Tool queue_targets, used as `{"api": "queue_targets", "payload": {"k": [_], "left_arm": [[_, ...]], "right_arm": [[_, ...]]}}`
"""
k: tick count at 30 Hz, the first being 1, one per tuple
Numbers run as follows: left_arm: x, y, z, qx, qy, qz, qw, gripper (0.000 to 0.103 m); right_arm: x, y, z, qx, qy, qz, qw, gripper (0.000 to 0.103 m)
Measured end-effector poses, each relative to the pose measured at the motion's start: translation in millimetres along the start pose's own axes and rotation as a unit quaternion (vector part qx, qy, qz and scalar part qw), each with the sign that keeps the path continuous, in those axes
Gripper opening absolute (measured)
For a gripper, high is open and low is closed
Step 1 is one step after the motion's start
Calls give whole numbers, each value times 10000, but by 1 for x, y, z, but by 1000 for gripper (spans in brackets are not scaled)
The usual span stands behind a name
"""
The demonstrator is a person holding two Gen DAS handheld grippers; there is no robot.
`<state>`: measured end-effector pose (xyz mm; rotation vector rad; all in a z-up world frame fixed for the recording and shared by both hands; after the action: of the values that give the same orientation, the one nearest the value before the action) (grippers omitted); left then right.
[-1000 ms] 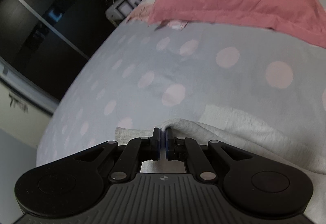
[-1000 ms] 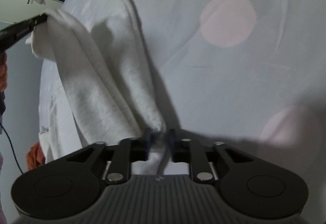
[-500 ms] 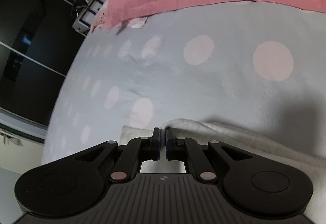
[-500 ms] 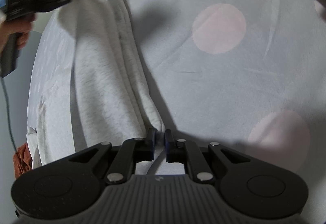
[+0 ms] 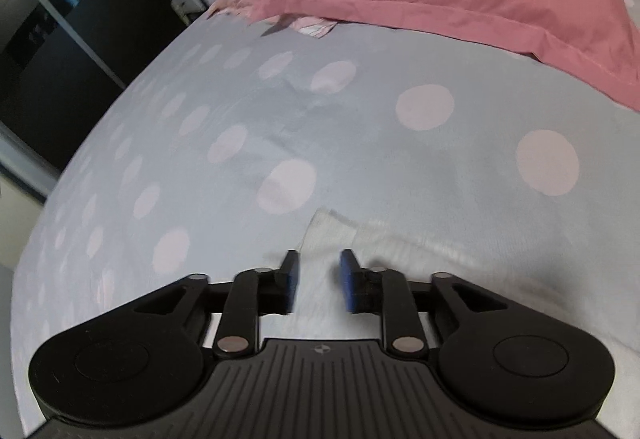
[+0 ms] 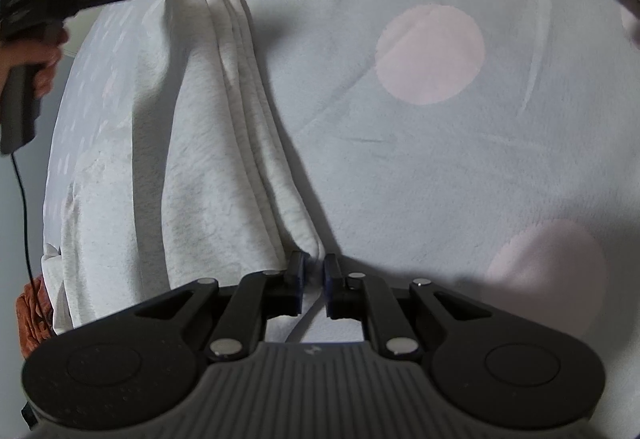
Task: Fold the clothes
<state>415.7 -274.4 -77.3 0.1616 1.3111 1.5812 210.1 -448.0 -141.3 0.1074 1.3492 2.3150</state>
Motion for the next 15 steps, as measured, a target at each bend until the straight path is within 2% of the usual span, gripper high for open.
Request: {"api": "queue_targets", "payload": {"k": [2, 5, 8, 11, 13, 14, 15], "left_arm": [[11, 13, 9, 36, 198, 5, 9998, 32], [30, 37, 20, 31, 388, 6, 9992, 32], [51, 66, 28, -54, 461, 42, 9989, 32], [77, 102, 33, -62, 623, 43, 9980, 33], [97, 129, 35, -60, 769, 21, 9970, 38], [109, 142, 35, -42, 840, 0, 9965, 40], [121, 156, 35, -7, 904, -30, 9959, 41]], "right_arm": [[-4, 7, 3, 248, 235, -187, 9992, 22], [-11, 26, 13, 644, 724, -585, 9936, 22], [-14, 40, 24, 394, 964, -816, 9912, 23], [-8, 35, 40, 123, 1361, -693, 9882, 44], [-1, 22, 49, 223, 1725, -609, 9829, 42], [3, 16, 50, 302, 1854, -561, 9806, 37], [5, 11, 47, 337, 1921, -483, 9796, 18]]}}
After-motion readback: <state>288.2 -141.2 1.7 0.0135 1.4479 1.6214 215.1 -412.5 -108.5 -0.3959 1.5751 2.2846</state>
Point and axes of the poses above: each gripper's, at about its wrist camera, not at the fingertips, and y roughly against the way its jaws point, z to its left, x to its underside, the point moved 1 cm from there along -y, roughly the way its jaws point, and after that the axes turned 1 degree about -y, right-handed, at the moved point
